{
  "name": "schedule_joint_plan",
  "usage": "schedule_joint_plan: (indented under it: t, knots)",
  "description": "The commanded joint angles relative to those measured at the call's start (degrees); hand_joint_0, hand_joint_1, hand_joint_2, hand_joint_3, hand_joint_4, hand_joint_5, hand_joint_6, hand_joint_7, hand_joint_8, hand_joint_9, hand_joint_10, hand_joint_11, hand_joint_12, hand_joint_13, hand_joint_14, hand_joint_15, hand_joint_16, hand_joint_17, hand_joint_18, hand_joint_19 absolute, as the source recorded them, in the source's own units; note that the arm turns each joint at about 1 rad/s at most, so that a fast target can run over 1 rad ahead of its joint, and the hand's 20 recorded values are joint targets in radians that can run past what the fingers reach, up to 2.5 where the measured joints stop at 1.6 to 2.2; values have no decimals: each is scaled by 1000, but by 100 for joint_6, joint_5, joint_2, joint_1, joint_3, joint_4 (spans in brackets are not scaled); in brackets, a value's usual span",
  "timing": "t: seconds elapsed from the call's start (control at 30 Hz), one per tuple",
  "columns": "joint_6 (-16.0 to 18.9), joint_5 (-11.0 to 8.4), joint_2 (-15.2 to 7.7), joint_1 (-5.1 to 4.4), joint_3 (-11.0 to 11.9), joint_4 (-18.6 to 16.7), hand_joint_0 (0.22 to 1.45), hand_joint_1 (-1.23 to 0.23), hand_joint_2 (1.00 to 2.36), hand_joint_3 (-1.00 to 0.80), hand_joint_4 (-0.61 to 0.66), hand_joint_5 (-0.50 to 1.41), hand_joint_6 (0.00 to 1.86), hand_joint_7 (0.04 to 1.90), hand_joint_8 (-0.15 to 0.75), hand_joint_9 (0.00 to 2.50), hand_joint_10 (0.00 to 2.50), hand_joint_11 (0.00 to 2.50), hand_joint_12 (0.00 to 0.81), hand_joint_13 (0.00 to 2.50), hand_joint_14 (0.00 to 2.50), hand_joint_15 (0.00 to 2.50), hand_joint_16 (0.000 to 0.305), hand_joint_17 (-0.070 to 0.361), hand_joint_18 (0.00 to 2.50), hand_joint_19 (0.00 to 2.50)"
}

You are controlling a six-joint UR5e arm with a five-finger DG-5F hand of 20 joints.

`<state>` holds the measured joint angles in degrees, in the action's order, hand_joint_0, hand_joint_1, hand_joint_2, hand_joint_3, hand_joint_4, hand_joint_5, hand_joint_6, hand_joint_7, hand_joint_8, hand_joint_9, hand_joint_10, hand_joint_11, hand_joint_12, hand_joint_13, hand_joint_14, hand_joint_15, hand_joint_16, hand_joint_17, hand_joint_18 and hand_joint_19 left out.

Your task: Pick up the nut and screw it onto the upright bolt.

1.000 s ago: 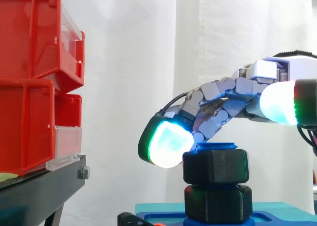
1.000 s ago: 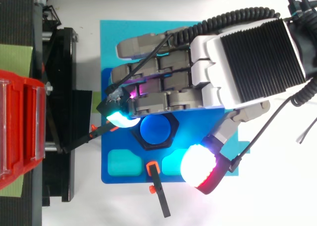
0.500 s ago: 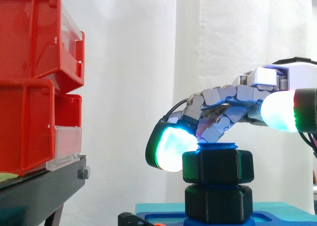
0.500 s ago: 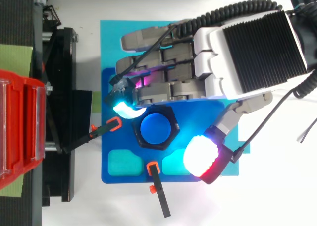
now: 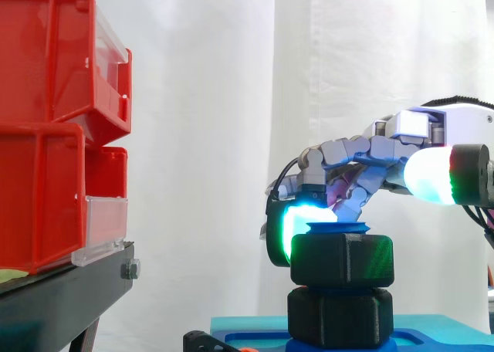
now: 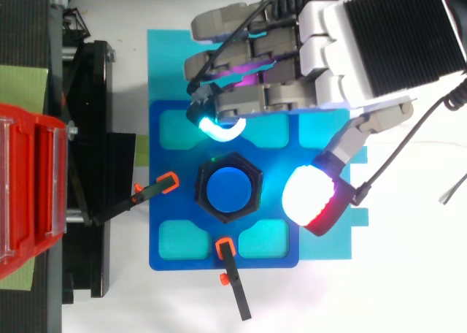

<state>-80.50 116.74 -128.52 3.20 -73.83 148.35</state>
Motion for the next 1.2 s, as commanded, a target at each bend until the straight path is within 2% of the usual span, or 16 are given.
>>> schedule_joint_plan:
  t: [0.0, 0.03, 0.07, 0.1, 0.2, 0.27, 0.37, 0.6, 0.63, 0.7, 0.73, 0.87, 0.9, 1.0, 1.03, 1.17]
  knots:
    - [-1, 94, 2, 76, 17, -43, 512, -161, 1000, -500, 210, 8, 546, 1390, 284, 893, 0, 0, 224, 611, 0, 0, 21, 48, 350, 0]
    - [-1, 94, 2, 85, 35, -34, 513, -161, 1000, -500, 212, 12, 511, 1454, 286, 893, 0, 0, 224, 611, 0, 0, 21, 48, 350, 0]
    - [8, 129, 2, 111, 105, -8, 512, -160, 1000, -500, 210, -4, 503, 1387, 284, 885, 0, 0, 229, 603, 0, 0, 21, 48, 349, 0]
    - [-1, 138, 2, 120, 132, -8, 509, -156, 1000, -500, 233, -28, 505, 1224, 269, 853, 0, 0, 233, 588, 0, 0, 22, 50, 337, 0]
    - [8, 244, 2, 164, 316, 36, 500, -146, 1000, -500, 264, -69, 504, 915, 254, 784, 0, 0, 244, 560, 0, 0, 24, 54, 300, 0]
    - [-1, 279, 2, 181, 395, 71, 495, -139, 1000, -500, 230, -89, 503, 787, 244, 746, 0, 0, 252, 527, 0, 0, 26, 58, 279, 0]
    - [-1, 296, -7, 146, 474, 97, 486, -119, 1000, -500, 211, -109, 502, 702, 232, 669, 0, 0, 268, 460, 0, 0, 29, 66, 221, 0]
    - [-1, 217, -7, 14, 413, 62, 479, -96, 1000, -500, 200, -120, 502, 666, 223, 615, 0, 0, 281, 418, 0, 0, 32, 71, 185, 0]
    - [-1, 156, -7, -38, 378, 36, 479, -95, 1000, -500, 202, -120, 502, 664, 224, 615, 0, 0, 281, 418, 0, 0, 32, 71, 184, 0]
    - [-1, 103, -7, -82, 378, 36, 479, -95, 1000, -500, 204, -120, 502, 670, 224, 609, 0, 0, 282, 419, 0, 0, 32, 71, 184, 0]
    - [-1, 59, -16, -153, 378, 27, 479, -94, 1000, -500, 206, -120, 502, 673, 224, 609, 0, 0, 282, 419, 0, 0, 32, 71, 184, 0]
    - [-27, -3, -16, -241, 378, 27, 479, -93, 1000, -500, 210, -118, 502, 677, 227, 618, 0, 0, 282, 422, 0, 0, 32, 72, 185, 0]
    - [-36, -38, -130, -276, 387, 10, 479, -92, 1000, -500, 210, -117, 502, 676, 227, 620, 0, 0, 281, 424, 0, 0, 32, 72, 187, 0]
    - [-18, -46, -191, -311, 378, -52, 480, -93, 1000, -500, 210, -117, 502, 682, 228, 627, 0, 0, 281, 431, 0, 0, 32, 72, 194, 0]
    - [17, -55, -350, -320, 404, -254, 480, -93, 1000, -500, 214, -117, 502, 687, 230, 628, 0, 0, 281, 432, 0, 0, 32, 72, 195, 0]
    - [61, -55, -350, -372, 404, -263, 481, -93, 1000, -500, 214, -108, 503, 770, 241, 647, 0, 0, 284, 445, 0, 0, 32, 71, 206, 0]
